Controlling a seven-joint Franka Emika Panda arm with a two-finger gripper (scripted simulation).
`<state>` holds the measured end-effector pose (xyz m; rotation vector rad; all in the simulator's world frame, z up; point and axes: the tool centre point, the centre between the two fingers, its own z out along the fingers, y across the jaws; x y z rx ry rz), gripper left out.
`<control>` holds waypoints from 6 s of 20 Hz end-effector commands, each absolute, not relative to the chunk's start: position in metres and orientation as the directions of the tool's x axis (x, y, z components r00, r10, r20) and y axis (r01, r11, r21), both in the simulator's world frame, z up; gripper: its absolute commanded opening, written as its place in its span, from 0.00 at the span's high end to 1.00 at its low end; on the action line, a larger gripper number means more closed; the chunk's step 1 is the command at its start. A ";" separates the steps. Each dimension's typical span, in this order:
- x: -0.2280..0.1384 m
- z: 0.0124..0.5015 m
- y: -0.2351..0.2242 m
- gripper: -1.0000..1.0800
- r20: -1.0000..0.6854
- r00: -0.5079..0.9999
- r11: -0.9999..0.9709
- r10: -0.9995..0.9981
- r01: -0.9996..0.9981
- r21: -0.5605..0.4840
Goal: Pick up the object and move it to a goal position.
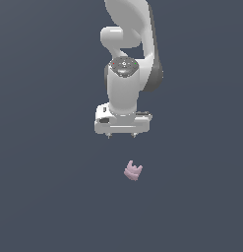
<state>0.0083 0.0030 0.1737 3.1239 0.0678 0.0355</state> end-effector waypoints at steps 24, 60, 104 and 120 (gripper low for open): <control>0.021 0.158 0.011 0.04 0.008 1.000 -1.000 0.000 0.000 0.023; 0.105 0.086 0.054 0.04 0.000 0.868 -0.868 -0.497 -0.497 0.000; 0.077 0.074 0.024 1.00 0.000 0.865 -0.865 -0.501 -0.501 0.000; -0.005 0.178 -0.063 1.00 -0.001 0.865 -0.865 -0.502 -0.502 -0.002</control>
